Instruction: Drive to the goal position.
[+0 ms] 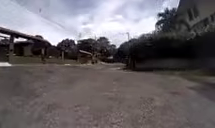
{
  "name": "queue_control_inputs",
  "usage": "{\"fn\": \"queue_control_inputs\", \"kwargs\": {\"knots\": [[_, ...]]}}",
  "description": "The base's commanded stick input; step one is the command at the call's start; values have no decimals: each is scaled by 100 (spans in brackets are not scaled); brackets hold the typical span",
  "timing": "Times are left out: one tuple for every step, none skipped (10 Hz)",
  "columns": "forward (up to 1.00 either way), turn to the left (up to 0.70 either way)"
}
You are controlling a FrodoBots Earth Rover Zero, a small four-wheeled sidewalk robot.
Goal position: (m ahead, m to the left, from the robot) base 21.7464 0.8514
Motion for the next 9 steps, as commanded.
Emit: {"fn": "queue_control_inputs", "kwargs": {"knots": [[50,0],[50,0],[50,0],[50,0],[50,0],[50,0],[50,0],[50,4],[50,23]]}}
